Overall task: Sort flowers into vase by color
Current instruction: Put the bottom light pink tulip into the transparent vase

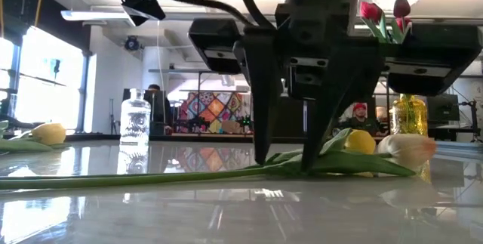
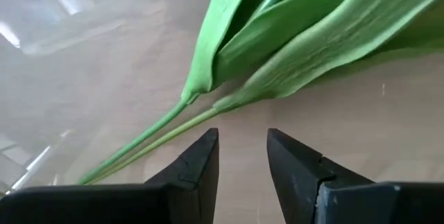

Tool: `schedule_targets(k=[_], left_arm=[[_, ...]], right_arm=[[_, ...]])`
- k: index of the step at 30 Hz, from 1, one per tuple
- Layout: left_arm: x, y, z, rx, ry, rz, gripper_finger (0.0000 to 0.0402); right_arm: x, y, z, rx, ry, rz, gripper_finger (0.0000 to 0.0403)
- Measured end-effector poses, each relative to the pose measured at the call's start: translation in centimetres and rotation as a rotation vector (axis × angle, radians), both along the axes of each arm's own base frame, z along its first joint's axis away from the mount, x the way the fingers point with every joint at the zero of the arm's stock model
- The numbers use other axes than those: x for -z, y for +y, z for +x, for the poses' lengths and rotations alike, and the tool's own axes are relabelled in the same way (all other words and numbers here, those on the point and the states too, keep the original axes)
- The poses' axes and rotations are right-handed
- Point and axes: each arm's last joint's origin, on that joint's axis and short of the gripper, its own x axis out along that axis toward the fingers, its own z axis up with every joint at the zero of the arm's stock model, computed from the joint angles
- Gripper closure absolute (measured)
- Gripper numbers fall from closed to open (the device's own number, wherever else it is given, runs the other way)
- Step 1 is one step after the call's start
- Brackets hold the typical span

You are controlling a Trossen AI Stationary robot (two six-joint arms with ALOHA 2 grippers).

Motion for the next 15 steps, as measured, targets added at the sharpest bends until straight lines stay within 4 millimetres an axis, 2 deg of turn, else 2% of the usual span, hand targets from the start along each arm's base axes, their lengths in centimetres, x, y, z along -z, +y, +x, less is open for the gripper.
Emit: schedule_targets(k=[7,10,15], left_arm=[[0.0,0.7,0.0,-0.015,-0.004,0.019,0.0229],[0.0,1.0,0.0,-0.015,-0.001,0.031,0.0229],[0.1,1.1,-0.1,-0.015,0.012,0.037,0.0229]], right_arm=[[0.3,-2.2,-0.3,0.046,0.101,-0.074,0.0291],[0.3,-2.2,-0.4,0.037,0.105,-0.070,0.0291],[0.2,-1.0,-1.6,-0.005,0.188,-0.047,0.0291]])
